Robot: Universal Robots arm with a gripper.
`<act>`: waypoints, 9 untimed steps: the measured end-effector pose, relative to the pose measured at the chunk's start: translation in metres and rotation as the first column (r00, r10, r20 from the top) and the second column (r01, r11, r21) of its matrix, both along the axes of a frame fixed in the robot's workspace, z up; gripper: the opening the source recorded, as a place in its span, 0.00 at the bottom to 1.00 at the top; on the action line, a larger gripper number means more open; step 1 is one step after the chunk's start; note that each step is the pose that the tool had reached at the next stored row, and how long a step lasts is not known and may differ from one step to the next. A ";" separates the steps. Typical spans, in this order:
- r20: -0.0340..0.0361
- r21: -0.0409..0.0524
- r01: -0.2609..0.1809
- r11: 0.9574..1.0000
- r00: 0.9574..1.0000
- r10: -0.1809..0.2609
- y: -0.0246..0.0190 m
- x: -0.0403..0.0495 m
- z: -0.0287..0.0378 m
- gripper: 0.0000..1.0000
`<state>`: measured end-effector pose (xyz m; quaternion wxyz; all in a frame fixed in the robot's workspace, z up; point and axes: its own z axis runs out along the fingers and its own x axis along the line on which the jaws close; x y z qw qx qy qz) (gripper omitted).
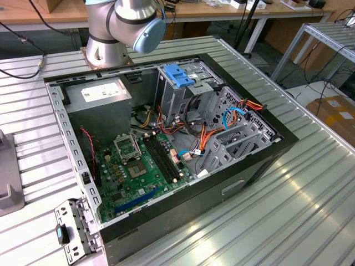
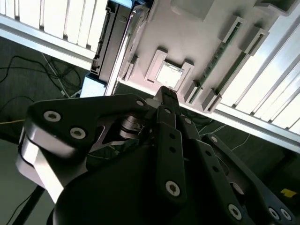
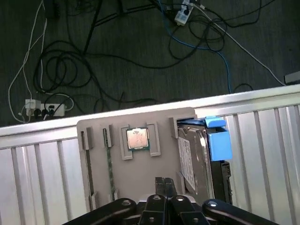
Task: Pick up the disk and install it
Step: 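Pick up the disk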
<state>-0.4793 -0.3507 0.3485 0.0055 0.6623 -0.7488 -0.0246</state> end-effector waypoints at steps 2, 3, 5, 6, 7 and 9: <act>0.000 0.000 -0.032 0.999 0.999 0.032 0.0000 0.0000 0.0000 0.10; 0.000 0.000 -0.049 0.999 0.999 0.049 0.0000 0.0000 0.0000 0.10; 0.000 0.000 -0.057 0.998 0.998 0.057 0.0000 0.0000 0.0000 0.10; 0.000 0.000 -0.057 0.998 0.998 0.057 0.0000 0.0000 0.0000 0.10; 0.000 0.000 -0.057 0.998 0.998 0.057 0.0000 0.0000 0.0000 0.10; 0.000 0.000 -0.058 0.998 0.998 0.058 0.0000 0.0000 0.0000 0.11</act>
